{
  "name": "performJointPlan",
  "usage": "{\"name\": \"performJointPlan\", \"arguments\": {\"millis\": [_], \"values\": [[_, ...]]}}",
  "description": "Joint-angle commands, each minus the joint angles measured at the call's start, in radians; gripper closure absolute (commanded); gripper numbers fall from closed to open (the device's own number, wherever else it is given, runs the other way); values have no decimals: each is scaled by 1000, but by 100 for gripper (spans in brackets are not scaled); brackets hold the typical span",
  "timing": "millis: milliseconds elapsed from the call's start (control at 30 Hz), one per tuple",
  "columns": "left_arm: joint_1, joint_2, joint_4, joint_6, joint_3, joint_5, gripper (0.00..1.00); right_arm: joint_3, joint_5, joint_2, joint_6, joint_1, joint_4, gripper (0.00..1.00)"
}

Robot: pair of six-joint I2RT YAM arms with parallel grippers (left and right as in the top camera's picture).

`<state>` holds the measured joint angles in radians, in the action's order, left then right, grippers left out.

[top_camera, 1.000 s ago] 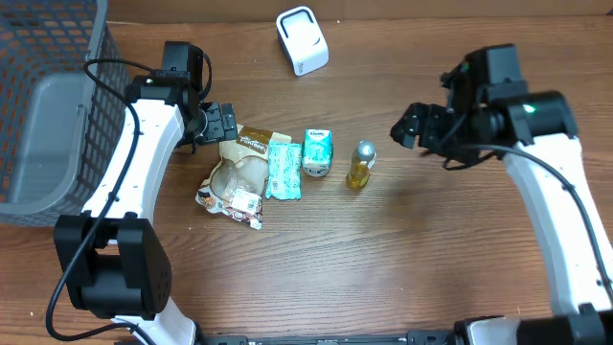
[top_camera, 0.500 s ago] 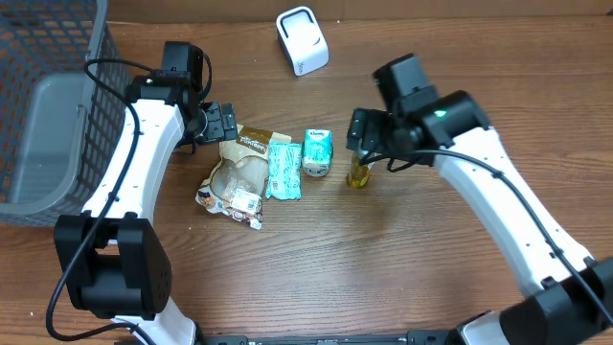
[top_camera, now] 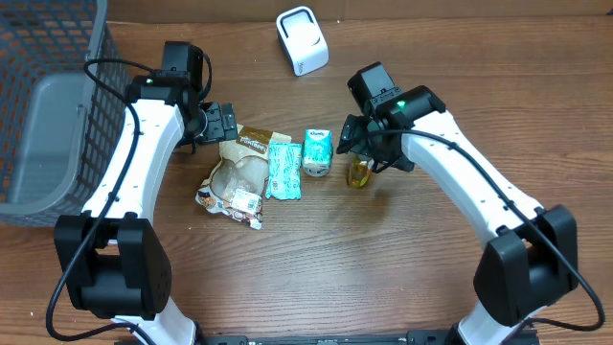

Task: Scan the item barcode
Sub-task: 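Close the right gripper around the yellow bottle's neck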

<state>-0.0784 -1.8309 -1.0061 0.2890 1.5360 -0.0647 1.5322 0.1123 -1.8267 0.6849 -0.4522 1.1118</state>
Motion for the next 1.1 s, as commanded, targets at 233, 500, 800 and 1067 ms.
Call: {"name": "performJointPlan", "arguments": {"millis": [233,500,800,1067], "values": [[0,8,0,3,11,-6,0,0,14,-9,50,2,-2,22],[0,8,0,3,11,-5,0,-42,-5,-16,52,2,-35,22],[0,8,0,3,11,-6,1,-42,-5,-16,48,3,-37,32],[0,8,0,3,11,-6,0,-38,-5,-16,48,3,-38,32]]}}
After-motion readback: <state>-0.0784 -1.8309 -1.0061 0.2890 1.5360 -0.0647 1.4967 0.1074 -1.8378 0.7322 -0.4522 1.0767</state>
